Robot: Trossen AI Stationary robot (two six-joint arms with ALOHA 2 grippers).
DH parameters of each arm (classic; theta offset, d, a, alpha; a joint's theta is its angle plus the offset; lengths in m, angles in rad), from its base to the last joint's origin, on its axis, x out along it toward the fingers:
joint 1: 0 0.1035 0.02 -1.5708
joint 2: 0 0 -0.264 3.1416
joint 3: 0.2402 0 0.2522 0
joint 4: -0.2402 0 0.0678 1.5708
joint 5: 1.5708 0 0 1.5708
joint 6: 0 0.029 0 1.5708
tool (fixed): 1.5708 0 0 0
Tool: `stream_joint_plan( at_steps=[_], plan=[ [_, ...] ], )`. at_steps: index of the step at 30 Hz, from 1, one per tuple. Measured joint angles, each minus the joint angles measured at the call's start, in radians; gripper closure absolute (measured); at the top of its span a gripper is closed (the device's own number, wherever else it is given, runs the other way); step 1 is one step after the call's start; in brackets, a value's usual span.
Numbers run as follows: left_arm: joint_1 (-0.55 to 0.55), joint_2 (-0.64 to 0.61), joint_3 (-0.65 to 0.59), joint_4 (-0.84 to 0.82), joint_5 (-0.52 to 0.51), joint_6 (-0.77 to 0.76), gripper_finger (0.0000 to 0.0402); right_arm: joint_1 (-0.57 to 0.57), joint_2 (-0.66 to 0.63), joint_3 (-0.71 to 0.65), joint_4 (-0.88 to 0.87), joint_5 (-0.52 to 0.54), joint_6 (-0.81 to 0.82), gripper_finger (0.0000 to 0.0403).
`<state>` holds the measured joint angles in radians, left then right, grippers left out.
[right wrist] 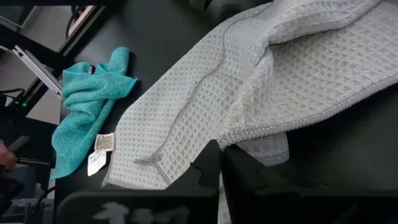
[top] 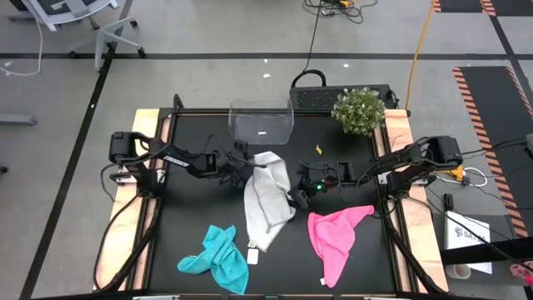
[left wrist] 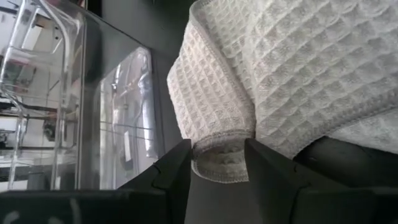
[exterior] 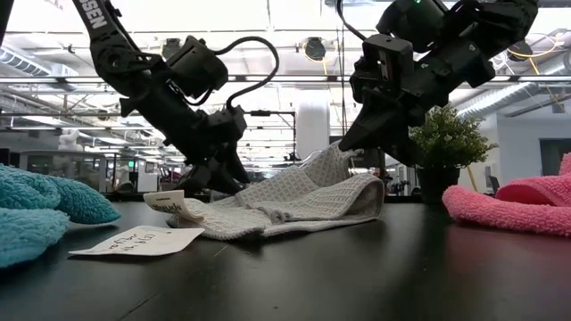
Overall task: Fold microfiber towels
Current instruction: Fold the gray microfiber cloth
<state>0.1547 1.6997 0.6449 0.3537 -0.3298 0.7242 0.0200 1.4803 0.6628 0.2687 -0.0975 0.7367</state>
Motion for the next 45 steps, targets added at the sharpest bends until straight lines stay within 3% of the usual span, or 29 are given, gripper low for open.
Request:
stream_joint_plan(
  at_steps=[7, 16, 21, 26, 34, 38, 45],
  plan=[
    [0.001, 0.0, 0.0, 0.086, -0.079, 0.083, 0.0249, 0.0, 0.0, 0.0, 0.001, 0.0, 0.004, 0.0403],
    [0.01, 0.0, 0.0, 0.082, -0.029, 0.074, 0.0249, 0.0, 0.0, 0.0, 0.004, 0.018, 0.01, 0.0403],
    [0.001, 0.0, 0.0, 0.004, -0.041, 0.08, 0.0249, -0.001, 0.0, 0.0, 0.004, 0.019, 0.011, 0.0403],
    [-0.013, 0.0, 0.0, -0.038, -0.084, 0.186, 0.0249, -0.001, 0.0, 0.0, 0.004, 0.019, 0.011, 0.0403],
    [-0.01, 0.0, 0.0, 0.028, -0.071, 0.255, 0.0249, -0.001, 0.0, 0.0, 0.004, 0.018, 0.011, 0.0403],
    [-0.002, 0.002, 0.0, 0.028, -0.009, 0.268, 0.0249, -0.001, 0.0, 0.0, 0.004, 0.018, 0.011, 0.0403],
    [0.027, 0.075, 0.003, 0.118, 0.002, 0.345, 0.0249, -0.001, 0.0, 0.0, 0.007, 0.018, 0.012, 0.0403]
  ],
)
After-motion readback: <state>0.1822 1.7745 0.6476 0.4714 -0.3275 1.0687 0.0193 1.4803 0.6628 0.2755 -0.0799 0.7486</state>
